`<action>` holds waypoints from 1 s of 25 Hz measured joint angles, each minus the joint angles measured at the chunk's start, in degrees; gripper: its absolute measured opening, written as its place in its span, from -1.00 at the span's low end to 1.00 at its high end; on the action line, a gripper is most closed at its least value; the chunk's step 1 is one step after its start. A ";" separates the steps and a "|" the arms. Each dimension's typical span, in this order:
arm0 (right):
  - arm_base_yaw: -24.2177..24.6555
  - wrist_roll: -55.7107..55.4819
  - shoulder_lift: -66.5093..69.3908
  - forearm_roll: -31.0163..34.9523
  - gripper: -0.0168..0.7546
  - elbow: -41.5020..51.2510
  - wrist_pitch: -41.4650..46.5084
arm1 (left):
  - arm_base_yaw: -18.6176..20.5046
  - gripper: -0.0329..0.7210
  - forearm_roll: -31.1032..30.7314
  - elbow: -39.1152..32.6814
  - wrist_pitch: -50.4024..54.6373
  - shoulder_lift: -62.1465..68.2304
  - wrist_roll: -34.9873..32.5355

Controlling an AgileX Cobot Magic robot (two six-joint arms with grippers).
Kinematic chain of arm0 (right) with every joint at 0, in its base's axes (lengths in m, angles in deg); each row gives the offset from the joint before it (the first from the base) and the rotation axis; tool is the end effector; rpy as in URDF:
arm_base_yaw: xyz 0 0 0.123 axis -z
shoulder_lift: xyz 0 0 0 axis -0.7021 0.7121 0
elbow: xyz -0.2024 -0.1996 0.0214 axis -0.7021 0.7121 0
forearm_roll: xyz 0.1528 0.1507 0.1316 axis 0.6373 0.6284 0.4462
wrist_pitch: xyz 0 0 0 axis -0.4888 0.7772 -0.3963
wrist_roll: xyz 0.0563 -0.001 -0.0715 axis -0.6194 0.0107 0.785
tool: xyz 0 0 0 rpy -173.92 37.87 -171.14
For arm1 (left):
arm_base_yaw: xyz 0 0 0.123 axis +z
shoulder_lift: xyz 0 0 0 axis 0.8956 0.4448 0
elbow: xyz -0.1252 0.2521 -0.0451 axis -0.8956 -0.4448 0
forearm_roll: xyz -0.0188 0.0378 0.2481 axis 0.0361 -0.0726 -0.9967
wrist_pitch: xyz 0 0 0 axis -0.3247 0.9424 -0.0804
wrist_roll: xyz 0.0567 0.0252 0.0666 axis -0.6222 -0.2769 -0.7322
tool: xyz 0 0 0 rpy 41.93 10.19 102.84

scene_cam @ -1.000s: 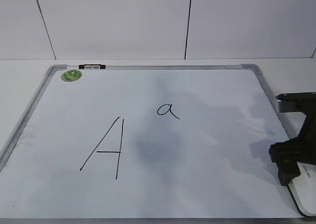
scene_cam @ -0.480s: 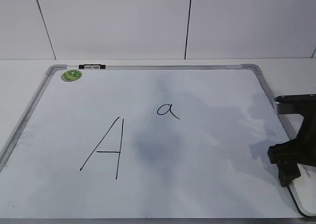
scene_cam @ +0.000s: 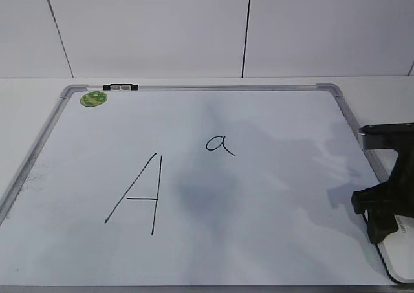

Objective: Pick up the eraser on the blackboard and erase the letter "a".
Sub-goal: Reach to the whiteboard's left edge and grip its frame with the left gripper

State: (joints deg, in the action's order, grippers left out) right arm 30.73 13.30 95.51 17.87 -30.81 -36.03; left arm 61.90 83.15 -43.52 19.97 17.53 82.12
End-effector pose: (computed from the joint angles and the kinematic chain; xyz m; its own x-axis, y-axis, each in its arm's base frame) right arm 0.2546 0.0521 0.1757 -0.9995 -0.0081 -0.0319 -0.0046 0.9939 -0.1106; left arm -0.0063 -0.0006 0.2767 -0.4955 0.0036 -0.8686 0.0311 0.9994 -0.0137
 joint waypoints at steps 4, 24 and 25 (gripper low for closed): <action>0.00 0.00 0.00 0.00 0.42 0.00 0.00 | 0.00 -0.29 0.00 0.00 0.00 0.00 0.00; -1.25 0.04 -2.07 -0.41 0.42 -14.37 10.45 | 0.00 -0.29 0.00 0.00 0.00 0.00 0.00; -1.85 0.44 -2.07 -0.18 0.42 -15.85 10.70 | 0.00 -0.29 0.00 0.00 0.00 0.00 0.00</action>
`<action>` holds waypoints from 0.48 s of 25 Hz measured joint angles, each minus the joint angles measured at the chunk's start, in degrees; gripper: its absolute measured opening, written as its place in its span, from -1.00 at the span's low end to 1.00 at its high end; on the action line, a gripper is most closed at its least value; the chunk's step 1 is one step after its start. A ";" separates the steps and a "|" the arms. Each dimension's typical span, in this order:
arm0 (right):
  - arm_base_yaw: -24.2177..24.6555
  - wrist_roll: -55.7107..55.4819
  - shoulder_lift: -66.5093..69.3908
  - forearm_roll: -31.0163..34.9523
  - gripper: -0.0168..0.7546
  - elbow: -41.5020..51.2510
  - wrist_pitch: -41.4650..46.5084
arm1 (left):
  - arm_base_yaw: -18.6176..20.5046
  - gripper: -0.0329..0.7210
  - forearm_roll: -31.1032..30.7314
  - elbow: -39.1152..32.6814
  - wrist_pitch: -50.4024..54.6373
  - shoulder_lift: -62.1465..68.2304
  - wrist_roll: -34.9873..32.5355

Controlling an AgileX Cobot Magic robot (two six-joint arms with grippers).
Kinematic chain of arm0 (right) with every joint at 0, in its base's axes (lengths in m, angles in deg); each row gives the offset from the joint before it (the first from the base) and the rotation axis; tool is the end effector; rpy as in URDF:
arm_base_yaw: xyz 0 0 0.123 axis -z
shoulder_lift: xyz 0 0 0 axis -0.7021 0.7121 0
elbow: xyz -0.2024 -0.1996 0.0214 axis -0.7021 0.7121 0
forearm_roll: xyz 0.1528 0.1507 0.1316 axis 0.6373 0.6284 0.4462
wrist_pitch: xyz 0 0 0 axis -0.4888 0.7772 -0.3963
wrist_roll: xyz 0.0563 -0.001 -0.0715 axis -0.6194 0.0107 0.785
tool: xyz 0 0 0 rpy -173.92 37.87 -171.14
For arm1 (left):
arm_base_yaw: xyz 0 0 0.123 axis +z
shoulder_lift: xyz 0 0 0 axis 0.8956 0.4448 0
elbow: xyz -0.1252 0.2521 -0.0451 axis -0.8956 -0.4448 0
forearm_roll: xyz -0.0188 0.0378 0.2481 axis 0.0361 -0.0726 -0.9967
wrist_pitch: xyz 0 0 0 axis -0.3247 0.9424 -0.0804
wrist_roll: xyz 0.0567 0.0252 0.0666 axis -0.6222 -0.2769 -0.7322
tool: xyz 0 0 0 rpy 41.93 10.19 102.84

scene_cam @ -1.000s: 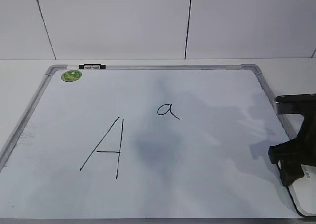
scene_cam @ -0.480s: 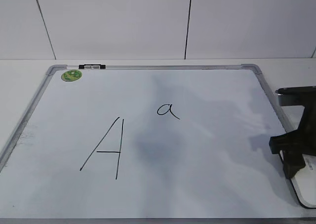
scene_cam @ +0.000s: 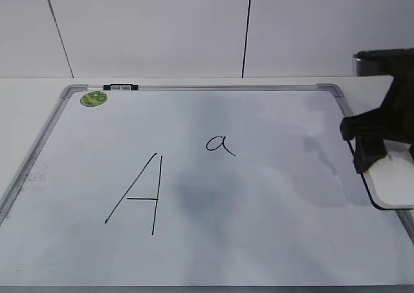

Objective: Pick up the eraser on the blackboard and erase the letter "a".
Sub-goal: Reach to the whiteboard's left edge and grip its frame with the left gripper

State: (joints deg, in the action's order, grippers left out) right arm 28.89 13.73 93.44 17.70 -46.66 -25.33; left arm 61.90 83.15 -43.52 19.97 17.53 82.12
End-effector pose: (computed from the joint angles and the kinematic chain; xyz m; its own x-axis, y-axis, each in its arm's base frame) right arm 0.2853 0.0677 0.2497 -0.9871 -0.0234 -0.1586 -0.0083 0.9954 -0.0950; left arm -0.0063 -0.0006 0.2767 -0.4955 0.0036 -0.8686 0.0311 0.9994 -0.0137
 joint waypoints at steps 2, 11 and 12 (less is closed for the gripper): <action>-1.69 0.78 0.00 0.14 0.42 -2.66 0.35 | 0.00 -0.29 0.00 0.00 0.00 0.00 0.00; -9.76 1.88 0.00 0.34 0.42 -10.10 1.73 | 0.00 -0.29 0.00 0.00 0.00 0.00 0.00; -10.82 1.86 0.29 0.48 0.42 -10.20 1.73 | 0.00 -0.29 0.00 0.00 0.00 0.00 0.00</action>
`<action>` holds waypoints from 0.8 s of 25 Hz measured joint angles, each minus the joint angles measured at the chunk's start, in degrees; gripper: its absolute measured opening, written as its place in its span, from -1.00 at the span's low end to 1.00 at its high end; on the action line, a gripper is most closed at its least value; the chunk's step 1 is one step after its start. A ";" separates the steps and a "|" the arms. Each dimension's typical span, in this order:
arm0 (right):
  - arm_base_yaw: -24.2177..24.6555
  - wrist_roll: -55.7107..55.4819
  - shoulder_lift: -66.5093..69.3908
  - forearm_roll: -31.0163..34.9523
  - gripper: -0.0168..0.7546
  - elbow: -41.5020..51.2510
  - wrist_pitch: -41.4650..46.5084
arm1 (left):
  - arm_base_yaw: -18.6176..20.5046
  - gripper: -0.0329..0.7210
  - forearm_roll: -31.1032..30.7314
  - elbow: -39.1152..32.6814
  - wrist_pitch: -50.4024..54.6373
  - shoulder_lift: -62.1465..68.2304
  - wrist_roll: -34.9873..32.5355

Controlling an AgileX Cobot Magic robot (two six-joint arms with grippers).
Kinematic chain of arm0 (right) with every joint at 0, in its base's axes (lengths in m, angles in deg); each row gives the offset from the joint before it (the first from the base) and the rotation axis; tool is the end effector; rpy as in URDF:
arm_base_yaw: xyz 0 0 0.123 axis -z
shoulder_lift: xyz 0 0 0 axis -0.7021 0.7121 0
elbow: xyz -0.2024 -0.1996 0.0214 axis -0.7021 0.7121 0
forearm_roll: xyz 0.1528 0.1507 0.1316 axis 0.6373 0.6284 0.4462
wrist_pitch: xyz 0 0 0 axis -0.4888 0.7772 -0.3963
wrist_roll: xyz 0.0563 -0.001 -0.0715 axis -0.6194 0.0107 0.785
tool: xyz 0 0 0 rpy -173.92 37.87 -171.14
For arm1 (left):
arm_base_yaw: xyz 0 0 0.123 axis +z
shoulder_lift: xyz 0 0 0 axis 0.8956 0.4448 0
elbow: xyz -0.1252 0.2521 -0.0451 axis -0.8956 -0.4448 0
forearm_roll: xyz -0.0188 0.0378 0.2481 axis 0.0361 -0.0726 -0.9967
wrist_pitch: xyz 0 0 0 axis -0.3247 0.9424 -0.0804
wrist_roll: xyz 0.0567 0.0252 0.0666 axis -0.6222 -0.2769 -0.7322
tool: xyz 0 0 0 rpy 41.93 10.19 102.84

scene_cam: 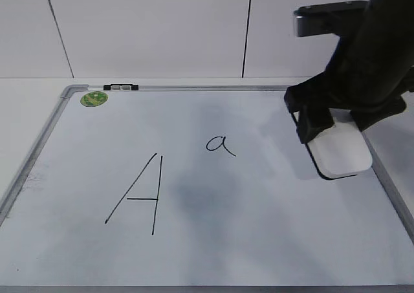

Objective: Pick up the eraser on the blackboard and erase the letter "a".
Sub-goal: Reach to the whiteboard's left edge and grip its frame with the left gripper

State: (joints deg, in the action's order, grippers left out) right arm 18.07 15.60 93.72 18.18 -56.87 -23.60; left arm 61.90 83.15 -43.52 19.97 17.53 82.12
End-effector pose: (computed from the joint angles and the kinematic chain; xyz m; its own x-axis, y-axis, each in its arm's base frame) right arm 0.2867 0.1302 0.2949 -0.9318 -0.2182 -0.2901 -0.2101 0.9759 -0.0591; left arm -0.0063 -0.0006 0.2767 -0.4955 0.0036 -0.8686 0.0311 0.9994 -0.0137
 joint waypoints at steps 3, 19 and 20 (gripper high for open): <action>-2.84 0.37 1.75 0.20 0.42 -0.50 0.00 | 0.00 -0.29 0.00 0.00 0.00 0.00 0.00; -5.98 1.26 5.33 -2.09 0.42 -0.59 1.23 | 0.00 -0.29 0.00 1.19 -0.03 11.42 0.00; -5.98 1.26 5.33 -2.09 0.42 -0.59 1.33 | 0.00 -0.29 0.00 1.85 -0.13 15.64 0.00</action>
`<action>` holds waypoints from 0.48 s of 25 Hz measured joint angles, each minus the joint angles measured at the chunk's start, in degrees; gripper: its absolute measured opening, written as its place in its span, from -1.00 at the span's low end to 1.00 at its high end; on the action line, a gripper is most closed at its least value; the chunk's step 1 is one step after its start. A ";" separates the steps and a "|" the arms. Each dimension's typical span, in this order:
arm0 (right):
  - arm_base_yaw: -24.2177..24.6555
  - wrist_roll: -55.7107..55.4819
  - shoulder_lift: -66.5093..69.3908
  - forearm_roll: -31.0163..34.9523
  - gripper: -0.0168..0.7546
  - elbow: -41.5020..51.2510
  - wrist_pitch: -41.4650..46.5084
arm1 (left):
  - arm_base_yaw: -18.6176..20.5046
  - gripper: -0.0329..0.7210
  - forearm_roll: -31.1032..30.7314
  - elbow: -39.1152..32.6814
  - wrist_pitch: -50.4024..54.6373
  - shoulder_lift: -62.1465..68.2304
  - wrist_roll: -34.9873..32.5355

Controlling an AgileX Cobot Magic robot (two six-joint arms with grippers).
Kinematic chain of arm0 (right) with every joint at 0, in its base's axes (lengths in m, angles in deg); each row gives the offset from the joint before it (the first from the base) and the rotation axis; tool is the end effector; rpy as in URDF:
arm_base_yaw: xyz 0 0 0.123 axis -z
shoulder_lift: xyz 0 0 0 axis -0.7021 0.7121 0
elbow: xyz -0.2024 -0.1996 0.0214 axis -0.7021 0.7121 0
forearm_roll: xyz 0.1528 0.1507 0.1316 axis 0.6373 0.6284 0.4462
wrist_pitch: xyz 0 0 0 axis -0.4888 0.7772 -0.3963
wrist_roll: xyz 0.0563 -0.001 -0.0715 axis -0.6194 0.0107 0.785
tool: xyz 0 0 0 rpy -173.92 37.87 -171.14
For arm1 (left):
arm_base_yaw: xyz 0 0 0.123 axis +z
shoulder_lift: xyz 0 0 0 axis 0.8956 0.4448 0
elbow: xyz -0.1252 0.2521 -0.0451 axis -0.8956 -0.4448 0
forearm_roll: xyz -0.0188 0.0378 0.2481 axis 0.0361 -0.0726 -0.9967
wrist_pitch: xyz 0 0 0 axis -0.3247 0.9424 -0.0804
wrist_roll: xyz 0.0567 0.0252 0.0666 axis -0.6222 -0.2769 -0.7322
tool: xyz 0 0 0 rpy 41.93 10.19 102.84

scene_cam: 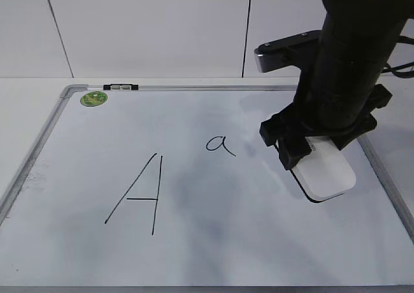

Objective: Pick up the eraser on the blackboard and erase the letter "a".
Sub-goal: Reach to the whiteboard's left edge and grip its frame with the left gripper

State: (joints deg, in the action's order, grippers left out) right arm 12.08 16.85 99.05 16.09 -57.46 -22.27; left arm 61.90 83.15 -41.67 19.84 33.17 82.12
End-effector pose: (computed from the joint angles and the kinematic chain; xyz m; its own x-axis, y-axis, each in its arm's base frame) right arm 0.2851 0.1644 0.2678 -0.9122 -0.3601 -0.1953 -0.3412 0.9318 -0.1241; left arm 0.0342 -0.0018 0.2823 -0.6865 0.0092 -0.7271 0.0278 0.9995 -0.0137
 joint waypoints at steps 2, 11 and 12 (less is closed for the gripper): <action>0.00 0.00 0.00 -0.13 0.42 0.00 0.00 | 0.00 -0.29 0.00 2.18 -0.22 8.39 0.00; 0.00 0.63 0.04 -0.34 0.42 0.00 -0.10 | 0.00 -0.29 0.94 21.61 -4.89 50.65 0.00; 0.00 0.86 0.04 -0.34 0.42 0.00 -0.10 | 0.00 -0.29 1.16 24.78 -4.56 55.33 0.00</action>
State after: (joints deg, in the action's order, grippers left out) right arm 12.08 17.72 99.10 15.75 -57.46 -22.37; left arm 61.90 84.31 -16.89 15.28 88.50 82.12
